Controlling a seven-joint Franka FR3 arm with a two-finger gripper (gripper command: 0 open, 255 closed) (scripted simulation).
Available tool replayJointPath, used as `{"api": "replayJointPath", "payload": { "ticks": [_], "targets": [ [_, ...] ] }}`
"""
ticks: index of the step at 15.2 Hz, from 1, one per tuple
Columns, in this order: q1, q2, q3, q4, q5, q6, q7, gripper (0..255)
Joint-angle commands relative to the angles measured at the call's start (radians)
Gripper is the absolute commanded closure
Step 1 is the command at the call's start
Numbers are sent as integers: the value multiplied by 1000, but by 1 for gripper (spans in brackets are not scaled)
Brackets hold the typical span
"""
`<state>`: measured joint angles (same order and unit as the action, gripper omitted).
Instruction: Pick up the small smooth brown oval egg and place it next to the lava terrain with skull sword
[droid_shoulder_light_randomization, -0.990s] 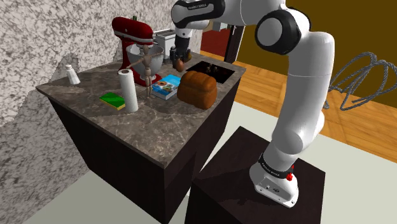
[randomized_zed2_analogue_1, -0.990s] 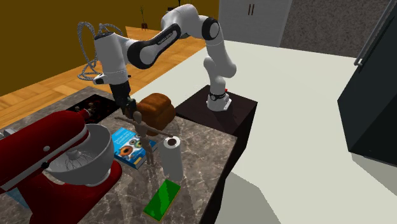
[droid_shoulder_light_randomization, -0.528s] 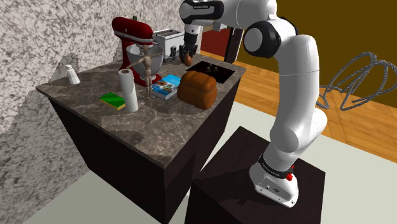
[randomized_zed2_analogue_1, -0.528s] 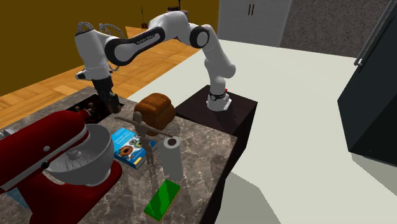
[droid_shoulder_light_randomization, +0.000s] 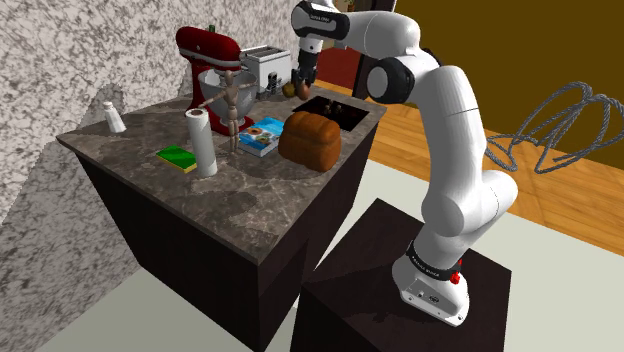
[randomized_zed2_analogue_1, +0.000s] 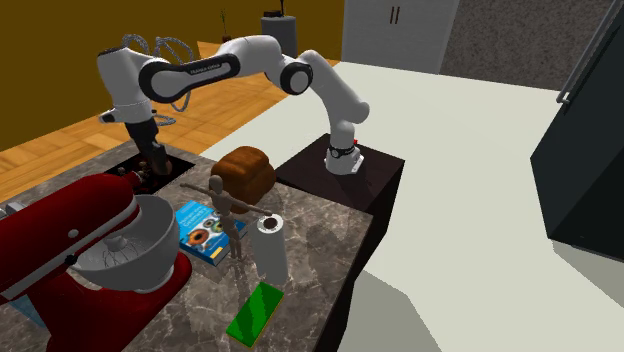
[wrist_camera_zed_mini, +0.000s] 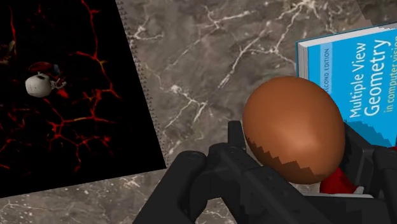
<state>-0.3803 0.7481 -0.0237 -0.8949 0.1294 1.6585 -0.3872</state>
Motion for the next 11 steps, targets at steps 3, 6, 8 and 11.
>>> {"api": "replayJointPath", "payload": {
  "ticks": [3, 6, 8, 11],
  "targets": [
    [0, 0, 0, -52, 1, 52, -8, 255],
    [1, -7, 0, -104, 2, 97, -13, 255],
    [2, -8, 0, -133, 3, 125, -16, 255],
    [3, -8, 0, -173, 4, 164, -21, 255]
  ]
}}
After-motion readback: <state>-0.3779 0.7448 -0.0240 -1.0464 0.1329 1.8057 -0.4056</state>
